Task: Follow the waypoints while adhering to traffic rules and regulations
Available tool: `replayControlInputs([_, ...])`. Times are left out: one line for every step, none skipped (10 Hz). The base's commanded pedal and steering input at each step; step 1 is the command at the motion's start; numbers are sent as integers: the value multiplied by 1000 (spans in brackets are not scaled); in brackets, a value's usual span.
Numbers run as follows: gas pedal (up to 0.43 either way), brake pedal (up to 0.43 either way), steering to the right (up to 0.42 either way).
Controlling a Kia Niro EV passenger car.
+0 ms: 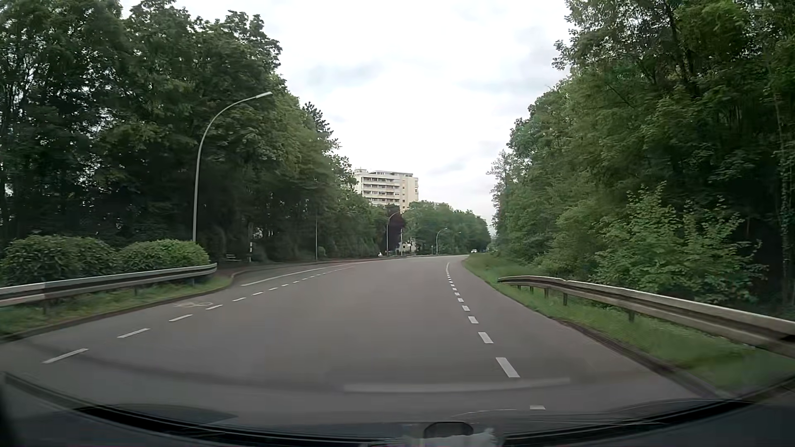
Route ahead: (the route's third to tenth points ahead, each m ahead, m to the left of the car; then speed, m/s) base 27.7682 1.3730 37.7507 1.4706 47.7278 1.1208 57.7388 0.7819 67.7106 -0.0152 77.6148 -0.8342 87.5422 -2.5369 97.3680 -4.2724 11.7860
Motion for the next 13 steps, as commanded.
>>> replayControlInputs([87, 0, 8])
replayControlInputs([87, 0, 8])
replayControlInputs([87, 0, 8])
replayControlInputs([87, 0, 7])
replayControlInputs([87, 0, 8])
replayControlInputs([87, 0, 8])
replayControlInputs([87, 0, 8])
replayControlInputs([87, 0, 8])
replayControlInputs([87, 0, 7])
replayControlInputs([87, 0, 7])
replayControlInputs([87, 0, 8])
replayControlInputs([87, 0, 8])
replayControlInputs([87, 0, 8])
